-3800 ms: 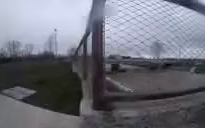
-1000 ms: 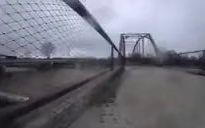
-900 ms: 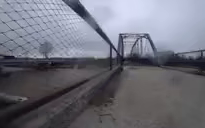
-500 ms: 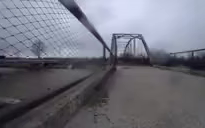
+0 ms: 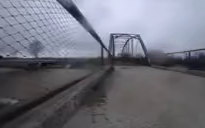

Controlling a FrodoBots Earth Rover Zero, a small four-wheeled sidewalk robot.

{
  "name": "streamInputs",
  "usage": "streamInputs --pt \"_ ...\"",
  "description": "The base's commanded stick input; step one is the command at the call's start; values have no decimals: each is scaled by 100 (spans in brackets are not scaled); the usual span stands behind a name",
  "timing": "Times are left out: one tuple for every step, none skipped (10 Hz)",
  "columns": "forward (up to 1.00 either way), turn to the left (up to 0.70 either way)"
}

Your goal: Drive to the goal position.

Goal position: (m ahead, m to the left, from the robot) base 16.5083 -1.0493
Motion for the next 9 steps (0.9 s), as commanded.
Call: streamInputs --pt "4 -42" --pt "4 -70" --pt "4 -70" --pt "4 -70" --pt "5 -70" --pt "4 -70" --pt "4 -70" --pt "4 -70" --pt "4 -70"
